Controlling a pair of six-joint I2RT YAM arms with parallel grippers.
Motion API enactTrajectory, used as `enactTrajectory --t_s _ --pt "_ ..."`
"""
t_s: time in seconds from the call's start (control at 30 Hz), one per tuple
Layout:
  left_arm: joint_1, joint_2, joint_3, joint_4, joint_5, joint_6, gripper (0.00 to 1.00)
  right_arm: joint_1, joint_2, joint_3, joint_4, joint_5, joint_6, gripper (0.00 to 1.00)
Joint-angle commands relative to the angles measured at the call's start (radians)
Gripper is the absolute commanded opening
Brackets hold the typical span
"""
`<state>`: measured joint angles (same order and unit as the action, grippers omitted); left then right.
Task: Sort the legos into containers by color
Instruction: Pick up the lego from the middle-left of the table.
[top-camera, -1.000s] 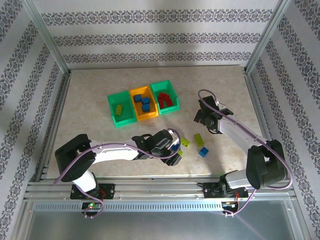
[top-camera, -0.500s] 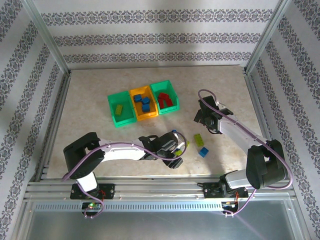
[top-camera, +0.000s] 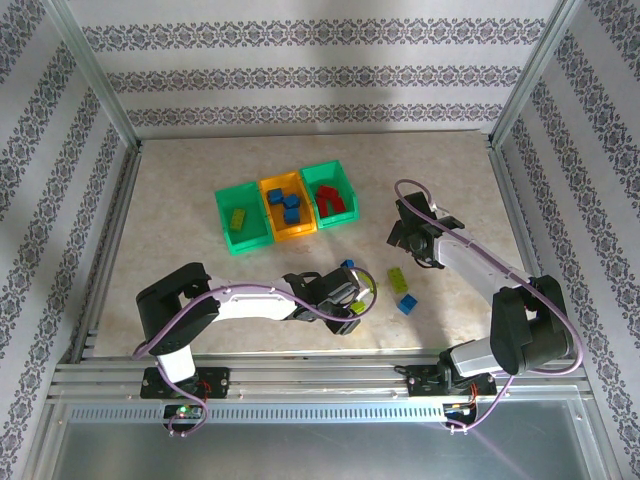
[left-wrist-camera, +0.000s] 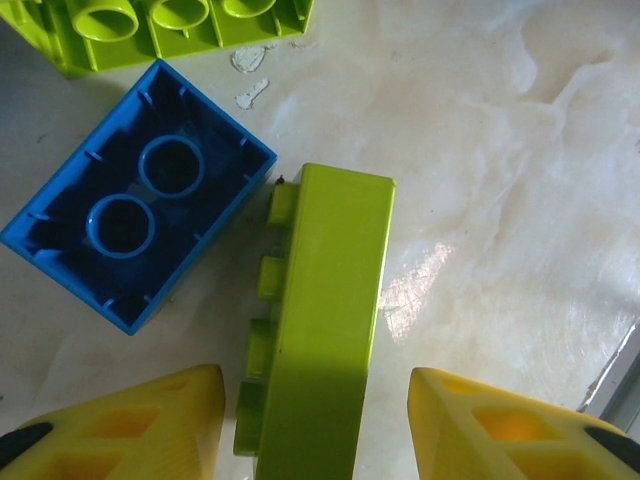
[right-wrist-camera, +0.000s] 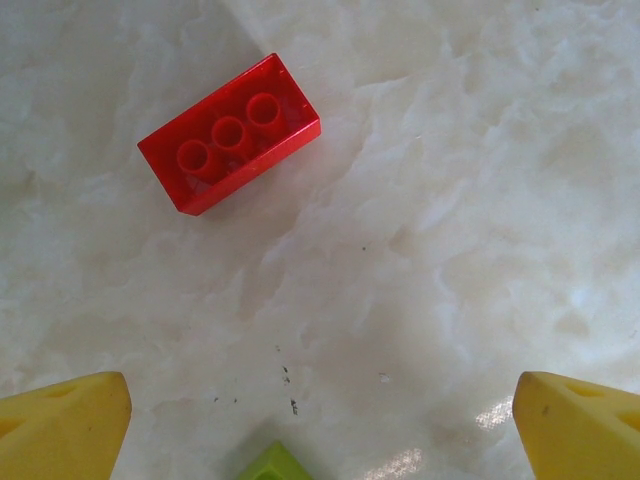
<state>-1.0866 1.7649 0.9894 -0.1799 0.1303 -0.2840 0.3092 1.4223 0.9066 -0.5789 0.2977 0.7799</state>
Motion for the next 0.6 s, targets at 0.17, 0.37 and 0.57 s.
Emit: enactTrajectory --t_s 0.17,0.37,0.57 --pt "-0.015 0.05 0.019 -0.004 -0.067 0.001 0.38 -0.006 0.005 -0.014 -0.012 -0.007 0.013 0.98" --pt "-0.015 0.075 0.041 -0.012 -0.085 0.003 0.2 -0.007 0.001 -0.009 -0.015 -0.007 0.013 0.98" --pt "-0.014 0.006 -0.016 0.015 -0.121 -0.004 0.01 -0.007 0.017 -0.006 -0.012 -0.006 0.013 0.98"
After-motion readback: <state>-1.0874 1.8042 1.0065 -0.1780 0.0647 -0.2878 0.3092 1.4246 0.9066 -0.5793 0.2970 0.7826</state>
